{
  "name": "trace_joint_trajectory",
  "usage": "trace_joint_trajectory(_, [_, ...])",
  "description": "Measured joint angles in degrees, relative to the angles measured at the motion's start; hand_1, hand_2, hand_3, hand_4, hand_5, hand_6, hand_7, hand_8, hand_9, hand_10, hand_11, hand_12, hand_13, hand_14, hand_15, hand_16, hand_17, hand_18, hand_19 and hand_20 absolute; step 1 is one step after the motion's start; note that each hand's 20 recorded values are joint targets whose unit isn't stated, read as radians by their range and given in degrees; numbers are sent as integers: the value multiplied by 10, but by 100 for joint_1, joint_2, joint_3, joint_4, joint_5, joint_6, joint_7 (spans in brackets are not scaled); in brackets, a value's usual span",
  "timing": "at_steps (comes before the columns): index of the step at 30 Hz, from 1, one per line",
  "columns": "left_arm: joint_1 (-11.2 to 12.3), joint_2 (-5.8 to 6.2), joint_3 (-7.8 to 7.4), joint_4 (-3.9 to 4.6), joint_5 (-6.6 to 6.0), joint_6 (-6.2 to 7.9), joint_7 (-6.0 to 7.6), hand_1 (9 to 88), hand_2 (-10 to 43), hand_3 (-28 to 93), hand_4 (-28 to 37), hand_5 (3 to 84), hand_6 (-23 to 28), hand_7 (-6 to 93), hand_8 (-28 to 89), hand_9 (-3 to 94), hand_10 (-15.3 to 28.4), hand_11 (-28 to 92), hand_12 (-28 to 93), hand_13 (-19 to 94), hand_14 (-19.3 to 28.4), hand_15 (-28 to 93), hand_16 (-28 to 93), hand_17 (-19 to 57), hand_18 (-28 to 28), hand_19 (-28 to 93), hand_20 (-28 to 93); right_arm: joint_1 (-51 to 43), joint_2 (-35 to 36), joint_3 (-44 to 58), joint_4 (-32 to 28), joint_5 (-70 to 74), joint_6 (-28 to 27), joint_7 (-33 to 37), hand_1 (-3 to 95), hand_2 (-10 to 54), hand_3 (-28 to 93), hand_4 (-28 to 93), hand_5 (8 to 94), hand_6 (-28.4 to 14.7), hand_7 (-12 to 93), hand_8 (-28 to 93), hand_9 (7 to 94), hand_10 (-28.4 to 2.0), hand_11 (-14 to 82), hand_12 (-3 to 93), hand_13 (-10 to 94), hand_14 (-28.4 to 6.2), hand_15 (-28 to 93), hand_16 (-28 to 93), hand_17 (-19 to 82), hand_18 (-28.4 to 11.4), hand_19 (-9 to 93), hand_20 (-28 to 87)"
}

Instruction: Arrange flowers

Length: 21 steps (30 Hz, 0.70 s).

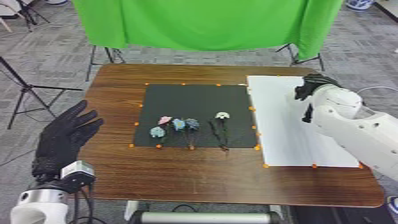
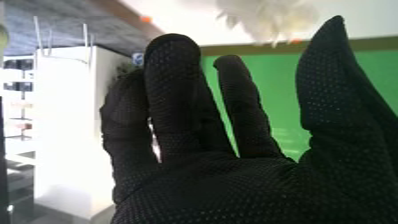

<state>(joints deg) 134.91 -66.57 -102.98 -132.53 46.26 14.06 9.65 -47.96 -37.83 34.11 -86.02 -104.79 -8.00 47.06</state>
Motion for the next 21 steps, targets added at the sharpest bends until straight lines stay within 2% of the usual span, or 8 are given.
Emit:
trace_joint_trajectory(9, [-1,-29,4,8,-10,0,22,254,61,817,-184,391,107,135,-96,366,204,274,94,276,273,510,-102,-85,242,602,-58,-182,-330,205,198,-1,-238,-121,234,-26,927,-273,367,-8,192,-149,437,-180,133,129,622,-109,840,68,284,-238,932,352])
trace_joint_trajectory(15, [-1,-35,11,13,-19,3,42,254,62,816,-183,391,106,137,-96,366,204,274,94,276,273,511,-102,-85,242,602,-58,-199,-466,207,289,-17,-353,-173,251,-32,921,-279,405,12,207,-161,473,-168,142,130,627,-108,840,66,282,-236,932,340])
trace_joint_trajectory(17, [-1,-39,11,14,-19,3,43,253,62,816,-183,391,106,136,-96,366,204,274,94,276,273,511,-102,-85,242,602,-58,-201,-484,195,293,-32,-380,-192,272,-37,915,-280,441,16,208,-162,510,-157,154,129,637,-104,832,66,284,-234,932,327])
trace_joint_trajectory(19, [-1,-42,11,15,-20,3,43,253,62,816,-183,391,106,136,-96,367,204,274,94,276,273,511,-102,-85,242,602,-58,-199,-490,154,296,-73,-385,-208,315,-43,903,-281,511,18,210,-164,588,-132,182,129,670,-91,814,75,302,-227,932,306])
trace_joint_trajectory(21, [-2,-43,11,15,-20,2,43,253,62,817,-183,390,106,136,-96,367,204,274,94,276,273,511,-102,-85,242,602,-58,-158,-484,20,305,-164,-321,-210,352,-42,895,-281,576,26,225,-168,673,-120,218,134,700,-77,801,87,324,-222,932,303])
